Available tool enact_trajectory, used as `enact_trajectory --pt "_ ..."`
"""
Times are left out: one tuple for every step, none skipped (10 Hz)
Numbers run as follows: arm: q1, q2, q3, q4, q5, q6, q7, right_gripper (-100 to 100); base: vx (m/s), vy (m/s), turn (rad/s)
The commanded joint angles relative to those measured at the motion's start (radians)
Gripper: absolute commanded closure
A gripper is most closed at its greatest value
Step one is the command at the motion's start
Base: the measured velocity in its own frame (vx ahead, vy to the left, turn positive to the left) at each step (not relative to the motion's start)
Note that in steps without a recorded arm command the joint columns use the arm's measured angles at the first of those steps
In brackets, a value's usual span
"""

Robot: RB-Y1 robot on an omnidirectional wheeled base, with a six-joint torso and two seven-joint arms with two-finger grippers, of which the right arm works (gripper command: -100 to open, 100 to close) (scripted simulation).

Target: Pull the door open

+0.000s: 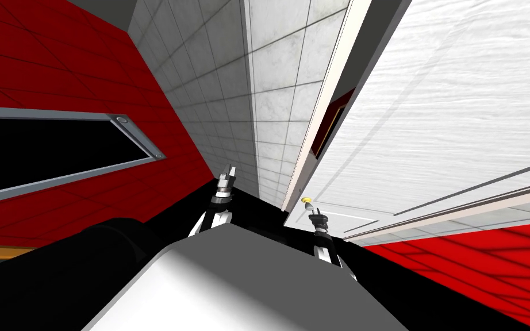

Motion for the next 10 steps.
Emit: enact_trajectory --pt "-0.009 0.019 0.027 -0.016 0.001 0.003 -0.031 -100 -0.030 -0.013 0.002" --pt "-0.009 0.019 0.027 -0.016 0.001 0.003 -0.031 -100 -0.012 -0.003 -0.011" --pt "-0.006 0.016 0.039 -0.022 -0.017 0.003 -0.072 -100 -0.035 -0.015 0.033" --pt "-0.006 0.016 0.039 -0.022 -0.017 0.003 -0.072 -100 -0.032 -0.006 0.034" --pt "-0.003 0.014 0.051 -0.028 -0.034 0.004 -0.109 -100 -0.038 -0.016 0.016" --pt "-0.003 0.014 0.051 -0.028 -0.034 0.004 -0.113 -100 -0.046 -0.019 0.021" --pt "0.001 0.012 0.064 -0.034 -0.052 0.004 -0.149 -100 -0.041 -0.019 0.001" --pt "0.001 0.012 0.064 -0.034 -0.052 0.004 -0.155 -100 -0.030 -0.003 0.017" --pt "0.004 0.009 0.076 -0.040 -0.070 0.004 -0.186 -100 -0.047 -0.004 0.053" --pt "0.004 0.009 0.076 -0.040 -0.070 0.004 -0.196 -100 -0.035 -0.010 0.028"
